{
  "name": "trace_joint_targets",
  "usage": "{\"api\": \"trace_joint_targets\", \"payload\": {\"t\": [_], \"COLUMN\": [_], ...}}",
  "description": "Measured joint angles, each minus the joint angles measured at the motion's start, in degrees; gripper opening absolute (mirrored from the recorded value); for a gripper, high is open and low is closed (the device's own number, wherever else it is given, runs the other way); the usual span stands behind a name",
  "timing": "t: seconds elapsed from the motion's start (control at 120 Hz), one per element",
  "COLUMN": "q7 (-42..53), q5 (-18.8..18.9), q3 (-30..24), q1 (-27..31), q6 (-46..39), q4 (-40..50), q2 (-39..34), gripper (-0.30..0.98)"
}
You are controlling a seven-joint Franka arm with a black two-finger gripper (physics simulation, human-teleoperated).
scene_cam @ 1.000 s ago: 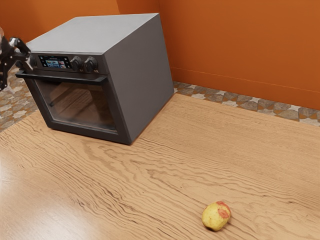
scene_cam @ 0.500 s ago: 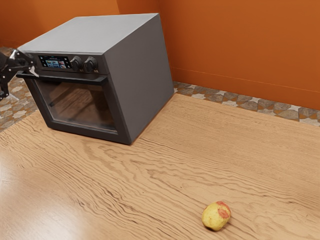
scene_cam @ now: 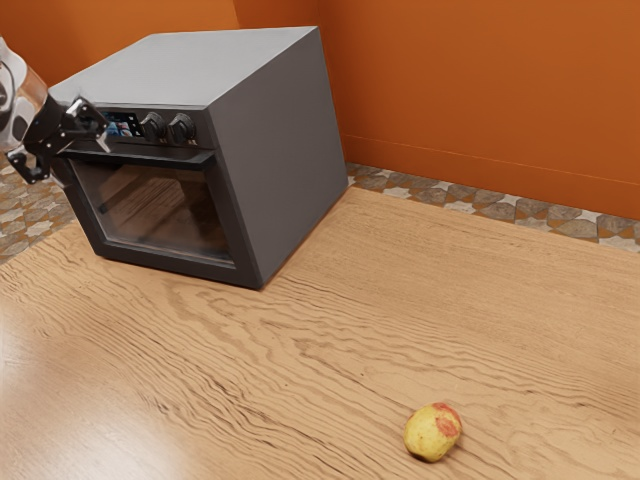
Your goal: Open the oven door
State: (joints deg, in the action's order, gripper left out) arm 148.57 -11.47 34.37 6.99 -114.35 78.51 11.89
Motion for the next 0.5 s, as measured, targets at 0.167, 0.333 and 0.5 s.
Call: {"api": "trace_joint_targets", "payload": {"t": [0.167,0.333,0.5], "q7": [-1.97,-4.79,-11.57], "q5": [1.37,4.0,9.42], "q3": [-0.13,-0.31,-0.37], "q1": [0.83,-1.21,-1.72], "q6": [-0.05,-0.07,-0.07], "q4": [-0.68,-0.55,-0.45], "q2": [0.03,-0.4,-0.2], "gripper": [0.68,0.69,0.69]}}
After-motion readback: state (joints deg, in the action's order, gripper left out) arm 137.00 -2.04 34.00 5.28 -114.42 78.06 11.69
